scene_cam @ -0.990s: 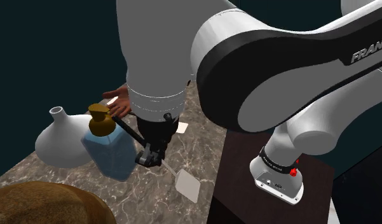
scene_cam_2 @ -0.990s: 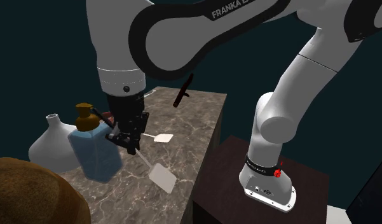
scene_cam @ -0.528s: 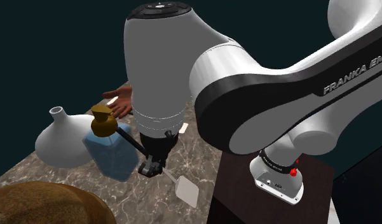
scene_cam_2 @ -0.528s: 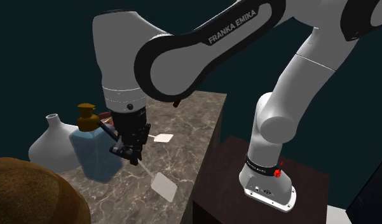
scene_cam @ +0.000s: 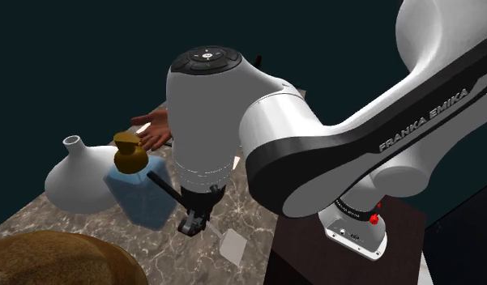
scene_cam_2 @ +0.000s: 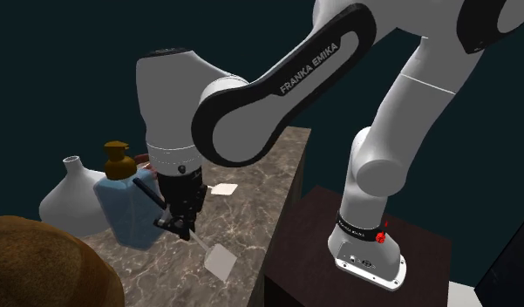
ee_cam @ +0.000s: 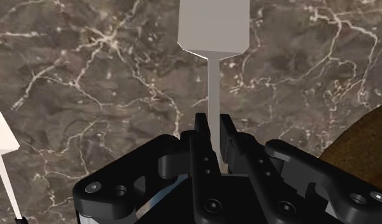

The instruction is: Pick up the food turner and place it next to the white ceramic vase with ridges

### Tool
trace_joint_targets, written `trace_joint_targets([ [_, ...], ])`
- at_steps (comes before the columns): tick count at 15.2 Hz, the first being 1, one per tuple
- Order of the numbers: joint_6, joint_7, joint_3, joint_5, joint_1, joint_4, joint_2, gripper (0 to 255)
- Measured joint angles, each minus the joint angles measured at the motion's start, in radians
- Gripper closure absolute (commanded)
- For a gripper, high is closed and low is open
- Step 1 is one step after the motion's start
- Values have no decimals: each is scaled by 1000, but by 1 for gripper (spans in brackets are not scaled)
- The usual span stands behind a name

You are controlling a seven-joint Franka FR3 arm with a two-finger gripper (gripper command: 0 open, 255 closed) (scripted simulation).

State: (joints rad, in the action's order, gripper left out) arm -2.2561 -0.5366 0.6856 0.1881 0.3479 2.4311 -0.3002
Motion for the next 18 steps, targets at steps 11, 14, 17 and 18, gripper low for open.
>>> trace_joint_targets([
  [11,-122,-42,38,-46,-19,50,84,255],
  [14,-125,-42,39,-47,-19,52,87,255],
  [17,-121,-41,38,-45,-18,56,87,0],
  [18,-120,-41,39,-45,-18,57,87,0],
])
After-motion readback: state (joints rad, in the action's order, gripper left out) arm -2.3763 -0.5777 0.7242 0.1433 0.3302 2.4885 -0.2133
